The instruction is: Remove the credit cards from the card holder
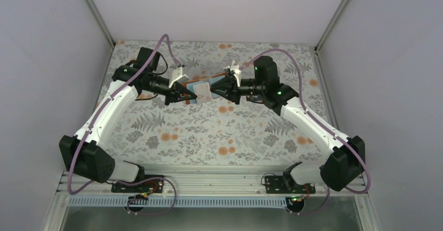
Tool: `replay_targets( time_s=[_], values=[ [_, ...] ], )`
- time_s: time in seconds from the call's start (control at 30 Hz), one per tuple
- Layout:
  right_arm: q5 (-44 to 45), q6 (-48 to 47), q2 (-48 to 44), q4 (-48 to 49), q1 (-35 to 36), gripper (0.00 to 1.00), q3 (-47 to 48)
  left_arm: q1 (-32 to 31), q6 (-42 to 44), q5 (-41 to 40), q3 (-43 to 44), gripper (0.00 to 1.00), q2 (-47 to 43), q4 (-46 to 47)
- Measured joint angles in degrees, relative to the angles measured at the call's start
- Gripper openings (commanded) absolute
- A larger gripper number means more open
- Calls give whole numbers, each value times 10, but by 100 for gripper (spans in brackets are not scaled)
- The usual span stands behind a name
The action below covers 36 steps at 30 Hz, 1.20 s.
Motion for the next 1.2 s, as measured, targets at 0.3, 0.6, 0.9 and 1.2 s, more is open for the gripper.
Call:
replay_targets(
  time_s=[0.3,0.6,0.9,1.2],
  values=[
    [-11,-5,9,2,3,32,3,3,0,-7,0,2,0,-6],
    [-32,-25,6,2,3,29,3,4,2,-3,0,2,0,-7],
    [-48,-23,6,8,4,48,3,3,2,-2,0,2,-1,-5],
    [-56,-21,6,23,9,11,0,-1,3,4,0,2,-1,-4]
  ],
)
